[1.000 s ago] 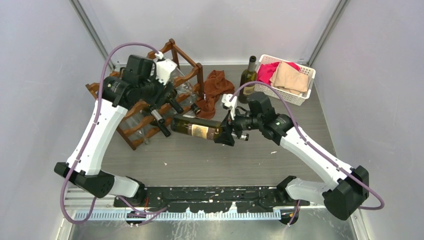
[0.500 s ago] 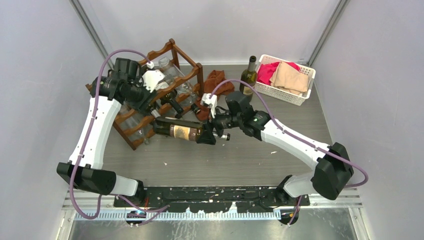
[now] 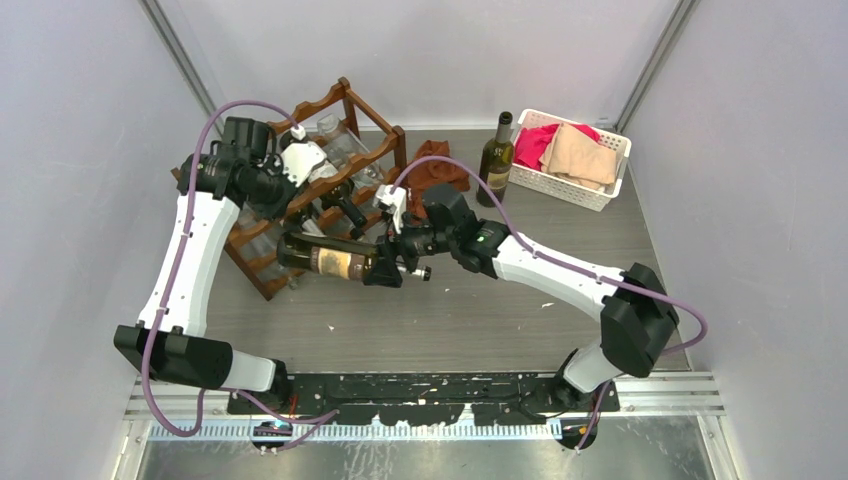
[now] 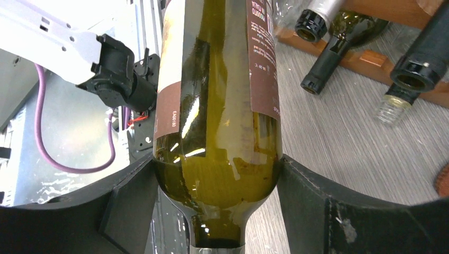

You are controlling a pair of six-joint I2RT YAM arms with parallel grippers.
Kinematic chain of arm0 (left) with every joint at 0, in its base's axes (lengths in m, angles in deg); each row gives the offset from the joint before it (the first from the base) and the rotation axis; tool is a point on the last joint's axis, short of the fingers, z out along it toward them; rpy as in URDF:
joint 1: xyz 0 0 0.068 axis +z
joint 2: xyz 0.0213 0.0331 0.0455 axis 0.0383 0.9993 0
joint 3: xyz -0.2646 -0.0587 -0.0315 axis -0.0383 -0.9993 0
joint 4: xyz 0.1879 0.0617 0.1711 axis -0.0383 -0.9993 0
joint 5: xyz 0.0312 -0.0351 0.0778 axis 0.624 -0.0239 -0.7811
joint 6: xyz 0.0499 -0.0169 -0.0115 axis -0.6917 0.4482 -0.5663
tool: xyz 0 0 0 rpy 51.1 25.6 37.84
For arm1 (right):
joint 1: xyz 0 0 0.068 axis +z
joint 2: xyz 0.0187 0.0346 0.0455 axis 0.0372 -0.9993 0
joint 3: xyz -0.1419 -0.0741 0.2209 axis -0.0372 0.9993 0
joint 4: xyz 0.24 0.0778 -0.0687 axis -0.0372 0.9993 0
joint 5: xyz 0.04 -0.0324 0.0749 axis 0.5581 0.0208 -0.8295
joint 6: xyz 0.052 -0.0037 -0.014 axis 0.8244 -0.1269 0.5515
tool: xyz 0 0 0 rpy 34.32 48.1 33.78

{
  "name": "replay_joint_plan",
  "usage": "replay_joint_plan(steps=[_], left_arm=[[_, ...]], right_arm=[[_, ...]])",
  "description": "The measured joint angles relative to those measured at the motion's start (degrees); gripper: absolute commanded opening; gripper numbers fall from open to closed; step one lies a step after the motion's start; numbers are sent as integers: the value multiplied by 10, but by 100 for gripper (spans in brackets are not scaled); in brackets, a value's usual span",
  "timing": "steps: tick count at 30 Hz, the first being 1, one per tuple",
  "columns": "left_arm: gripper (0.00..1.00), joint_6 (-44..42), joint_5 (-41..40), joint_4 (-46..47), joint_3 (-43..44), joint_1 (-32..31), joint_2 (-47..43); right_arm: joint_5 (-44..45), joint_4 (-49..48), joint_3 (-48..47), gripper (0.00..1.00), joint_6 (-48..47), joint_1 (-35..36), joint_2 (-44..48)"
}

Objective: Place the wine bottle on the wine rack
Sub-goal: Place the wine bottle in the wine rack.

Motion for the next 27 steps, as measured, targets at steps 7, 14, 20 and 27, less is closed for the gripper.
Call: replay_joint_plan(steps=[7,14,20,27], left_arm=[[3,0,13,-1,2,5,0],[3,6,36,-3,4,7,0],[4,20,55,-3,4,7,-1],[18,40,75,-2,4,7,-2]], right_arm=[[33,-26,-34,1,36,30,-54],[76,-35,-51,1,68,53,-86],[113,-47,-79,1,94,70,-118],[164,-61,-126,1,124,90,-166]])
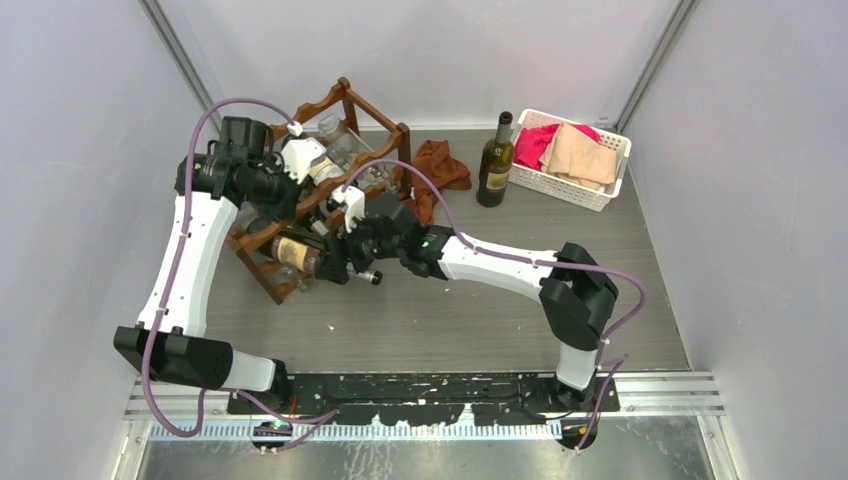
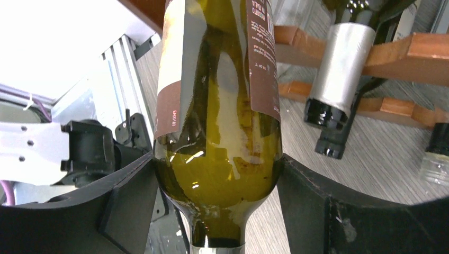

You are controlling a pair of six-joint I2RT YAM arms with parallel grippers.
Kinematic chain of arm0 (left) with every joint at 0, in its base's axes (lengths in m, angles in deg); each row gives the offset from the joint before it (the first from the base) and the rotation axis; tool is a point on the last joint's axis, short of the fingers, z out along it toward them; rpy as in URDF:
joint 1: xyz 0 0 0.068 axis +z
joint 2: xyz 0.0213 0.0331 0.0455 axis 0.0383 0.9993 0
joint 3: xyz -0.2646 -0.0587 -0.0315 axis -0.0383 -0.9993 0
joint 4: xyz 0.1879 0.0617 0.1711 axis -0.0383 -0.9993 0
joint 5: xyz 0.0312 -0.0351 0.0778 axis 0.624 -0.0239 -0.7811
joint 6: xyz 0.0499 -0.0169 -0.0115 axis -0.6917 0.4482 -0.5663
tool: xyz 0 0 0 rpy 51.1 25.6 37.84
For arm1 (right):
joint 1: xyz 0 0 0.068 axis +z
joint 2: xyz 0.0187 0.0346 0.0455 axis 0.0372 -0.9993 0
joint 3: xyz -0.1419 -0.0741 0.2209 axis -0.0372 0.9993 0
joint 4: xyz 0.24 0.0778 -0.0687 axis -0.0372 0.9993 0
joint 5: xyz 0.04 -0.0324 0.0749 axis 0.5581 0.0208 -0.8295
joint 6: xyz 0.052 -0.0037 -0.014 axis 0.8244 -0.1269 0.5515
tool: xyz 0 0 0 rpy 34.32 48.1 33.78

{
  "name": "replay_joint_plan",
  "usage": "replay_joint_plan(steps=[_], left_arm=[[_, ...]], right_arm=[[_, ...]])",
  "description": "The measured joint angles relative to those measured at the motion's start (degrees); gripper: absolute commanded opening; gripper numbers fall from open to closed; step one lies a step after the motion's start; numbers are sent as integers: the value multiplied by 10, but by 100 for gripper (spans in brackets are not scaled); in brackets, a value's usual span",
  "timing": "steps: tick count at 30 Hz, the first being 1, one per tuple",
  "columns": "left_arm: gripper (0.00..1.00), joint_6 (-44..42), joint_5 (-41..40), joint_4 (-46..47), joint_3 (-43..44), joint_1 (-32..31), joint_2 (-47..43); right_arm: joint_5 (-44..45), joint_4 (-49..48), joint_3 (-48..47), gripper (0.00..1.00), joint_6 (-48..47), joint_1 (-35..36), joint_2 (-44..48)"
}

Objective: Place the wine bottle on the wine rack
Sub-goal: Place the wine bottle in the wine rack.

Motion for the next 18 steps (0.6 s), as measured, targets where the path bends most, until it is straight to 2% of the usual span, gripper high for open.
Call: replay_joint_plan(steps=[3,7,10,18], left_arm=[[48,24,2,3,0,0,-1],[66,98,14,53,0,-5,-20],[72,148,5,93,-2,-7,-54],[74,236,-57,151,4,-7,-146]], right_arm=[[24,-4,-18,1,14,10,-17],[52,-14,-42,1,29,21,-42],[71,-23,-54,1,38,27,-57],[122,-49,-96,1,56,47,-104]])
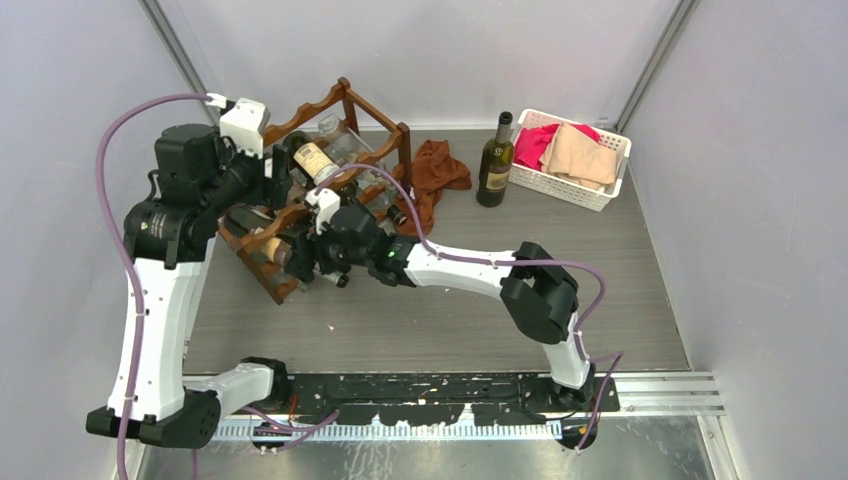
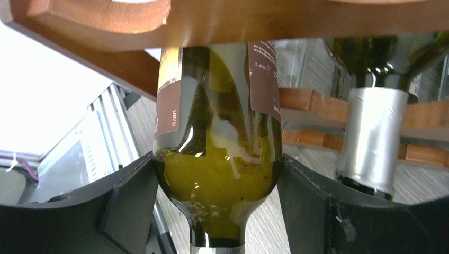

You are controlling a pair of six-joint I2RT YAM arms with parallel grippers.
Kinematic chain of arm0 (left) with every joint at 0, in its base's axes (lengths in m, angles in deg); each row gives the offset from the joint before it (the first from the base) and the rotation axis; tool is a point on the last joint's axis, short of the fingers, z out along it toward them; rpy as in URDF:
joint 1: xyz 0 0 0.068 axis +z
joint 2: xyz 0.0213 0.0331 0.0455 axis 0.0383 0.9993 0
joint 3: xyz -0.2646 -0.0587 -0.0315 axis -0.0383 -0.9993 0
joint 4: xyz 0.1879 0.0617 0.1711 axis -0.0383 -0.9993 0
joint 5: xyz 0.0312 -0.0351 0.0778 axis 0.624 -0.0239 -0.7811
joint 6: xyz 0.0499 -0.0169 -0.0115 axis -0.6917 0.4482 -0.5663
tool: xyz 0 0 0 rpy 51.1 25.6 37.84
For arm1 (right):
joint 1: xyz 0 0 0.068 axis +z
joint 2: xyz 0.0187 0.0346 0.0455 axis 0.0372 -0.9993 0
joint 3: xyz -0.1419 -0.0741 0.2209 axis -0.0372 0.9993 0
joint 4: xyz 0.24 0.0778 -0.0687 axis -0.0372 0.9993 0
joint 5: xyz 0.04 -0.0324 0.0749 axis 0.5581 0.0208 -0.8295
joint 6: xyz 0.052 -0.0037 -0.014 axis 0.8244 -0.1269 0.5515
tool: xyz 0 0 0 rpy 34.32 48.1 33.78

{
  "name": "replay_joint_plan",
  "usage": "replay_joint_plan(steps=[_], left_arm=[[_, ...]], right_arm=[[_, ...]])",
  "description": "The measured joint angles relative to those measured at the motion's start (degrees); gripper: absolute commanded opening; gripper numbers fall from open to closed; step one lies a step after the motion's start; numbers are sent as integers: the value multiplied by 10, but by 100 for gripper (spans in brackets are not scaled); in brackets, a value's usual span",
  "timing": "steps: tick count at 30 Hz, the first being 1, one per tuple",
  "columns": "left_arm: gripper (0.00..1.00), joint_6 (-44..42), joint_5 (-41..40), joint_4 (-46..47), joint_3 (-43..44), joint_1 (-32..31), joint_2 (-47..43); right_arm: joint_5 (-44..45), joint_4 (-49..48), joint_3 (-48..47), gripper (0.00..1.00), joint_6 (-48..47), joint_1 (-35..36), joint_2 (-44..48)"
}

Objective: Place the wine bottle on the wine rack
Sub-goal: Place the wine bottle in the wine rack.

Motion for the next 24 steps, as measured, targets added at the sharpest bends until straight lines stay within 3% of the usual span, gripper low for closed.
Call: replay_joint_plan(steps=[13,24], left_arm=[[74,46,-34,37,-11,0,-82],[74,40,-59,59,-48,0,-110]], right_arm=[[148,-5,-99,1,-3,43,-84],[238,-20,-112,2,-30,71,-106]])
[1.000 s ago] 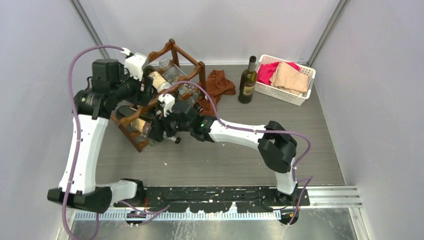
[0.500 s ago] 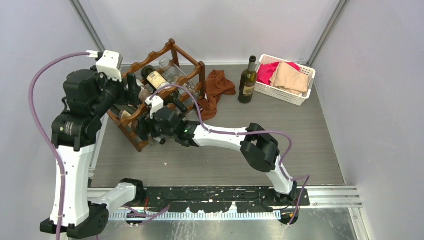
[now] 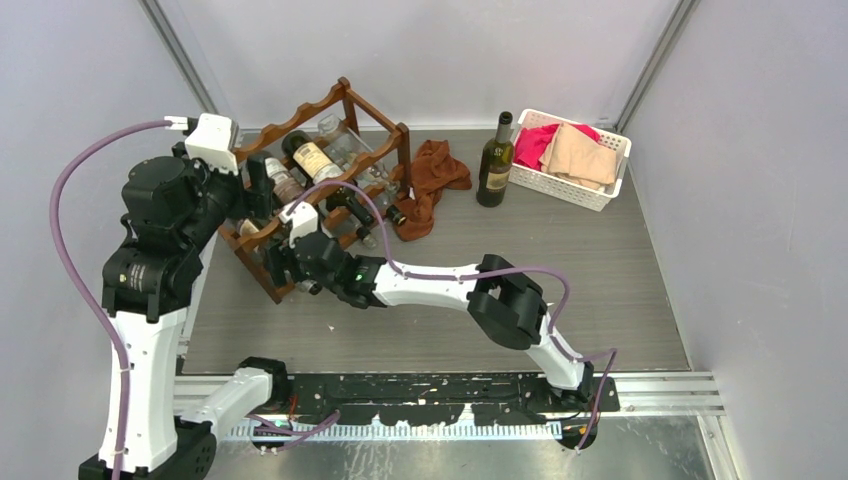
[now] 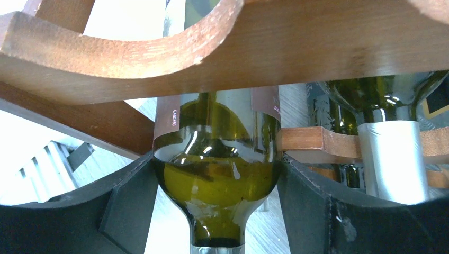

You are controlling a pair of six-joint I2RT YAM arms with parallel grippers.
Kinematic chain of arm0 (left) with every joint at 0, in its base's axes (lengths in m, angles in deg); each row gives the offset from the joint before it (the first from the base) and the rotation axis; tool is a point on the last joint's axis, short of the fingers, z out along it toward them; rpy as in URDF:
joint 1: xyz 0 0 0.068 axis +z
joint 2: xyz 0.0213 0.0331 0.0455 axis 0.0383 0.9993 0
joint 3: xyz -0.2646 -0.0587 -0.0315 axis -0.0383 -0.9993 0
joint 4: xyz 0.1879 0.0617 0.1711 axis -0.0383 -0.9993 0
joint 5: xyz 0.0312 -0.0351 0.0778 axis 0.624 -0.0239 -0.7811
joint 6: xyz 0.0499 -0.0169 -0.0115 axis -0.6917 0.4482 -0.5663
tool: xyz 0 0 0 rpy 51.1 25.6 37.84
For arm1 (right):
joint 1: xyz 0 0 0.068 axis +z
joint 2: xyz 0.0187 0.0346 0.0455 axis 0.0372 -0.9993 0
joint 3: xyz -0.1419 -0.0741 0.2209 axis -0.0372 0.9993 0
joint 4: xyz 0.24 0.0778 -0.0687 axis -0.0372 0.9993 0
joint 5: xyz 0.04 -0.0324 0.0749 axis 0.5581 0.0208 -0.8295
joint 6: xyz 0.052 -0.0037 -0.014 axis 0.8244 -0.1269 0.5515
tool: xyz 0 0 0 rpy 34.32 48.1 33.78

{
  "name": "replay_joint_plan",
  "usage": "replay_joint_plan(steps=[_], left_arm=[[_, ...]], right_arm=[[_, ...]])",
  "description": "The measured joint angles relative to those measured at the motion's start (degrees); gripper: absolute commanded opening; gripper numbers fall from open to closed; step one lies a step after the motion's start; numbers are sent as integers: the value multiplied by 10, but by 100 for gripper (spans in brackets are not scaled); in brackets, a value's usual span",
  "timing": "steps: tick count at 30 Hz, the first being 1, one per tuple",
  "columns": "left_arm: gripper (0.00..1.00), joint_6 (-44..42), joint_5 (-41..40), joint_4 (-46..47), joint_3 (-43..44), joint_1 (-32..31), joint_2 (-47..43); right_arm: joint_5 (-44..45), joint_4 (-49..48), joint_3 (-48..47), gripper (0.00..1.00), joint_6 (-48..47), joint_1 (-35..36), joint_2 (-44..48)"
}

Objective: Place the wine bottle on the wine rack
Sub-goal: Place the wine bottle in the wine rack.

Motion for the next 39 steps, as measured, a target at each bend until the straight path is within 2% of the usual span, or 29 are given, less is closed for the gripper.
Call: replay_joint_plan(steps=[20,30,39], left_arm=[[71,-5,-9,19,-33,0,-41],[70,-16,-10,34,-33,0,-42],[70,-26,-10,34,-38,0,-43]], right_arm=[[61,-162,-4,1,-115,14,-47],[87,-157,-11,2,-118,15,-50],[111,-143,-60,3,-101,14,-78]])
